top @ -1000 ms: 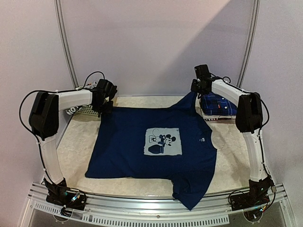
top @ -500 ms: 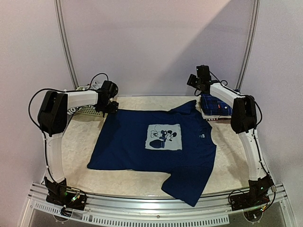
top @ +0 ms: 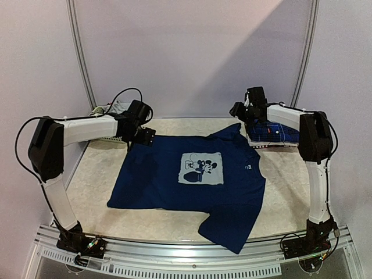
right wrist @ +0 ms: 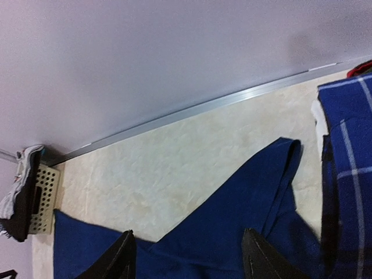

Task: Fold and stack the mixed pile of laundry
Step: Flatten out the crumpled T-shirt at the center of the board.

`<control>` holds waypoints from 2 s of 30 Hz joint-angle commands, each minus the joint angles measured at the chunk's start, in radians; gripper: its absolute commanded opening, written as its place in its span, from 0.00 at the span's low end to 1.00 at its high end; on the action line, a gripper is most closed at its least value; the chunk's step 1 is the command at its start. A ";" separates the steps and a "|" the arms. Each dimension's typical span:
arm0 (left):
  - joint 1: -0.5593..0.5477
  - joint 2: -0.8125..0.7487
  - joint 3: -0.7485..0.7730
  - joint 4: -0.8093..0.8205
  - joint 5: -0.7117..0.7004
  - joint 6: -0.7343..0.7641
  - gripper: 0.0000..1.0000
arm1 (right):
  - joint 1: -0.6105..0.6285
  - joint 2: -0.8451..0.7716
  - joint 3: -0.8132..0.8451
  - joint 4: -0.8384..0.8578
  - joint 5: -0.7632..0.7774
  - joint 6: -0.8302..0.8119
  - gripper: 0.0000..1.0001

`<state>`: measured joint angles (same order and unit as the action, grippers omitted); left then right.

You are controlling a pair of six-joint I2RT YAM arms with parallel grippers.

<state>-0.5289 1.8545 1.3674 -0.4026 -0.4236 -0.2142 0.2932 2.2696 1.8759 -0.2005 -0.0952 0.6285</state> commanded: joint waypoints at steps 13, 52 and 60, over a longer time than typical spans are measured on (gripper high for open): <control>-0.242 -0.282 -0.314 -0.101 -0.075 -0.109 0.84 | -0.005 0.023 -0.113 -0.056 -0.217 0.111 0.41; -0.275 -0.332 -0.424 -0.055 -0.101 -0.125 0.82 | -0.005 0.142 -0.019 -0.112 -0.142 0.077 0.10; -0.275 -0.333 -0.430 -0.048 -0.114 -0.118 0.81 | -0.002 0.131 -0.010 -0.114 -0.173 0.081 0.00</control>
<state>-0.7876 1.5295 0.9524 -0.4679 -0.5152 -0.3412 0.2932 2.3901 1.8404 -0.2989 -0.2478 0.7097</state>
